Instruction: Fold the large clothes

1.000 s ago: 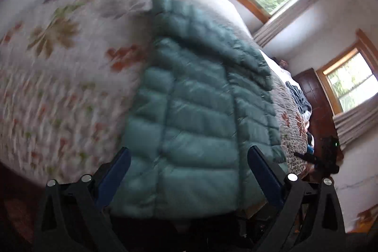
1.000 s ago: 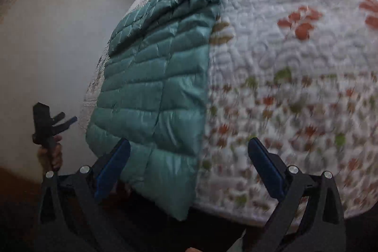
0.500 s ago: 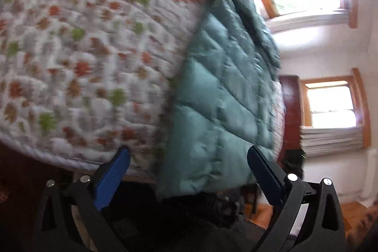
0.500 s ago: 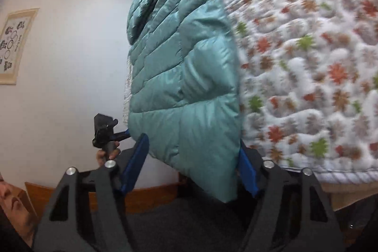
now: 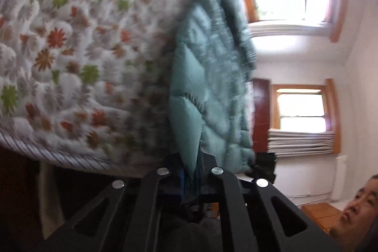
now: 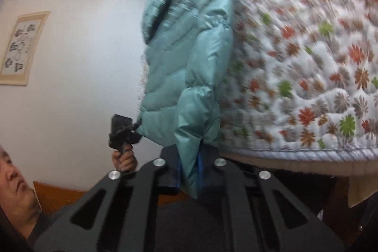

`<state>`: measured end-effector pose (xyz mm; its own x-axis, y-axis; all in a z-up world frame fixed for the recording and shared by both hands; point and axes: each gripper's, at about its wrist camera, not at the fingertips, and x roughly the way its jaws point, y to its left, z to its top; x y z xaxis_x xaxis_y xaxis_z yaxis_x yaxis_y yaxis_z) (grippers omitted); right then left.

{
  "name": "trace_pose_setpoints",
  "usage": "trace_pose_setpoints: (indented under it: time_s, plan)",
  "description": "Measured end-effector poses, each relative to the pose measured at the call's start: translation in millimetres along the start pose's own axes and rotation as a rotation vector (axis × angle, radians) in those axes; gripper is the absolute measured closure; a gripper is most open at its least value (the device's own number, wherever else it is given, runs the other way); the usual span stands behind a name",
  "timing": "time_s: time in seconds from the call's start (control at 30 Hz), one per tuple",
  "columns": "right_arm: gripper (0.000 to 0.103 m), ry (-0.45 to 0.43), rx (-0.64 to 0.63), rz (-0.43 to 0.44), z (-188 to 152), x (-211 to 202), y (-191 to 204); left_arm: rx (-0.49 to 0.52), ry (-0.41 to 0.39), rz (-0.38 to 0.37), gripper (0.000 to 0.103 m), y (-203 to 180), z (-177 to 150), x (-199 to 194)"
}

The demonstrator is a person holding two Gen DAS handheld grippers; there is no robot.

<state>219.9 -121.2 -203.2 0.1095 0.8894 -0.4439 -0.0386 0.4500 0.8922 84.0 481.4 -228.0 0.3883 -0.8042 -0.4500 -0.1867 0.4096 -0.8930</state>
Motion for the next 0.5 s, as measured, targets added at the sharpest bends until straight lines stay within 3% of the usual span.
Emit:
trace_pose_setpoints:
  time_s: [0.17, 0.27, 0.5]
  plan:
    - [0.098, -0.153, -0.112, 0.112, 14.0, -38.0, 60.8, 0.083, -0.098, -0.171, 0.098, -52.6, 1.2, -24.7]
    - [0.098, -0.222, -0.195, 0.115, 32.5, -50.8, 96.3, 0.151, -0.148, -0.242, 0.098, -87.3, 13.8, -38.9]
    - [0.098, -0.334, -0.286, 0.07, 103.8, -78.5, 135.6, 0.247, -0.237, -0.307, 0.098, -152.1, 82.1, -49.9]
